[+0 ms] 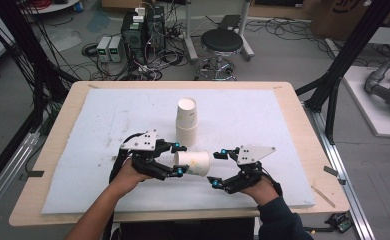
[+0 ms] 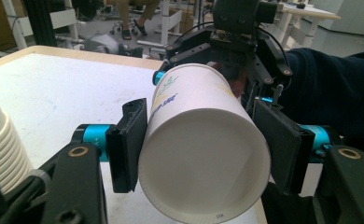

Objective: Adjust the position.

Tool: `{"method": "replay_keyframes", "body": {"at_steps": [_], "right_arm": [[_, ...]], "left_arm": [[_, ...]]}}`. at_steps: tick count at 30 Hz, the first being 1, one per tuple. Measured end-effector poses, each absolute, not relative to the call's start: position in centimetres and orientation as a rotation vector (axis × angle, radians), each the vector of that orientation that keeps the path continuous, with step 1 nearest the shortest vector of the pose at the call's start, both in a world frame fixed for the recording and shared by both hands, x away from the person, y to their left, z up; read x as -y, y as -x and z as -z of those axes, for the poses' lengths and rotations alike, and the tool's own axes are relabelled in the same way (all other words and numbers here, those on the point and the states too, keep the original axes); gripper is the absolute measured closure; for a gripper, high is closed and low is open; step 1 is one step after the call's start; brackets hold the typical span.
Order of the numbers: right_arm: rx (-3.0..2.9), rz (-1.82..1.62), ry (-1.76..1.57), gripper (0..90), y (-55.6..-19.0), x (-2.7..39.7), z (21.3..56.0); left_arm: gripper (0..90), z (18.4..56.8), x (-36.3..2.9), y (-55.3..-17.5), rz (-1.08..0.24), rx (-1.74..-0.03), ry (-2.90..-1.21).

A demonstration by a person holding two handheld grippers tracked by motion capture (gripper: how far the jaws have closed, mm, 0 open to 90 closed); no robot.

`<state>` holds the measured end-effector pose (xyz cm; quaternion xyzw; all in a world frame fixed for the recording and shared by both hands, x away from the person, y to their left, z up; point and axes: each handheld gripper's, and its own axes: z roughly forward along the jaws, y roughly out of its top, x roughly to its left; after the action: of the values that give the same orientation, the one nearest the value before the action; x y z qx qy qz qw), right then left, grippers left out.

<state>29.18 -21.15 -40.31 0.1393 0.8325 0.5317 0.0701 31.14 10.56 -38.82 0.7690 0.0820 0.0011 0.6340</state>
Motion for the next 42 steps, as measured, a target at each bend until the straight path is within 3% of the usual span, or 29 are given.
{"method": "replay_keyframes", "body": {"at_steps": [18, 20, 34, 35, 38, 42], "right_arm": [[-2.539, -1.663, -0.319, 20.2, -29.1, 19.9, 40.5], [-2.550, -1.684, -0.295, 26.9, -29.1, 20.0, 40.5], [-2.535, -1.729, -0.250, 33.4, -29.1, 20.3, 40.5], [-2.539, -1.727, -0.250, 33.4, -29.1, 20.3, 40.5], [-2.546, -1.722, -0.261, 33.4, -29.1, 20.4, 40.4], [-2.578, -1.629, -0.301, 33.3, -29.5, 20.5, 40.0]], "left_arm": [[37.5, 39.3, -9.6, -30.9, 0.071, -0.100, -1.738], [37.5, 39.4, -9.7, -31.0, 0.075, -0.096, -1.731], [36.8, 40.0, -10.0, -30.8, 0.073, -0.083, -1.702], [35.7, 40.0, -10.0, -30.8, 0.073, -0.091, -1.708], [15.9, 39.9, -10.0, -30.8, 0.065, -0.191, -1.758], [15.2, 39.4, -10.5, -30.9, 0.022, -0.223, -1.813]]}}
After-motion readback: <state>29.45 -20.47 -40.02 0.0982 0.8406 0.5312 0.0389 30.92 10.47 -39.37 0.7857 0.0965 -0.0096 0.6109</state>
